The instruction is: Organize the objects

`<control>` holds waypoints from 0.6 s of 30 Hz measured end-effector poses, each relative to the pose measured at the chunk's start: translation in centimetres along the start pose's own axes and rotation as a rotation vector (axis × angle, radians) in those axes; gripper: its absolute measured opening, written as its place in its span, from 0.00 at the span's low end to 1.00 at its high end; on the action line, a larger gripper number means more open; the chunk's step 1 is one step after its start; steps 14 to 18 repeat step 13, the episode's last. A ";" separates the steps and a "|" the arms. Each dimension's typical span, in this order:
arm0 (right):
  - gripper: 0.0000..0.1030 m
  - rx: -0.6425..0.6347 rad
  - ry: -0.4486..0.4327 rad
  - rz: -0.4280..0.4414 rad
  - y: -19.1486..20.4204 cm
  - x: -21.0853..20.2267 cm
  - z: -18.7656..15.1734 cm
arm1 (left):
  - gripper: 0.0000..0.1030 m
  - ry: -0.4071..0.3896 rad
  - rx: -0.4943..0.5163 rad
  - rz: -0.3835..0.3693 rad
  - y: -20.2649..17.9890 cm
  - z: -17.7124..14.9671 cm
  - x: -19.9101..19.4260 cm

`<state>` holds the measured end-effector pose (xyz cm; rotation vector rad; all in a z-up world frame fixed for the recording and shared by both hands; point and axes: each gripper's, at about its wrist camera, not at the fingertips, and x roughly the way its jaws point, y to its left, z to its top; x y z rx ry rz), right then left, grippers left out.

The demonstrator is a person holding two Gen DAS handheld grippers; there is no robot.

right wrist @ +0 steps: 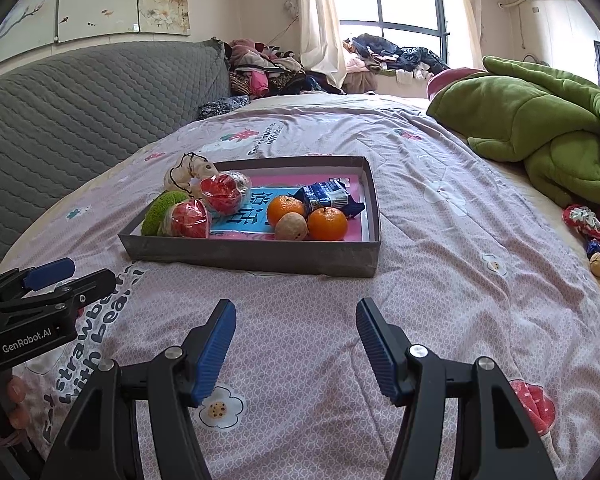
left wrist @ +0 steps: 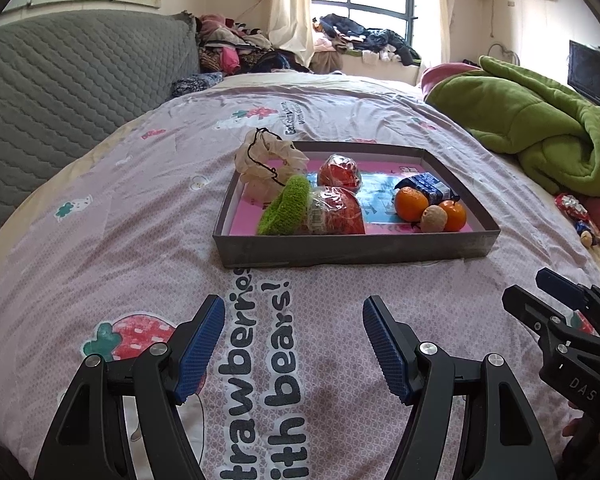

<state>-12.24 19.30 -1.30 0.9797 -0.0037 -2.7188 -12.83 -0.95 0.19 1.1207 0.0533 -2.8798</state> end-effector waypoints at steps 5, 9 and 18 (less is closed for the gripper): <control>0.60 0.009 0.013 0.006 -0.1 0.4 -0.1 | 0.71 -0.005 0.001 -0.007 0.1 0.0 0.0; 0.60 0.008 0.011 0.002 -0.1 0.4 -0.1 | 0.71 -0.017 -0.003 -0.019 0.2 0.1 -0.2; 0.60 0.004 0.015 -0.001 -0.1 0.5 -0.2 | 0.71 -0.024 -0.008 -0.035 0.3 0.2 -0.2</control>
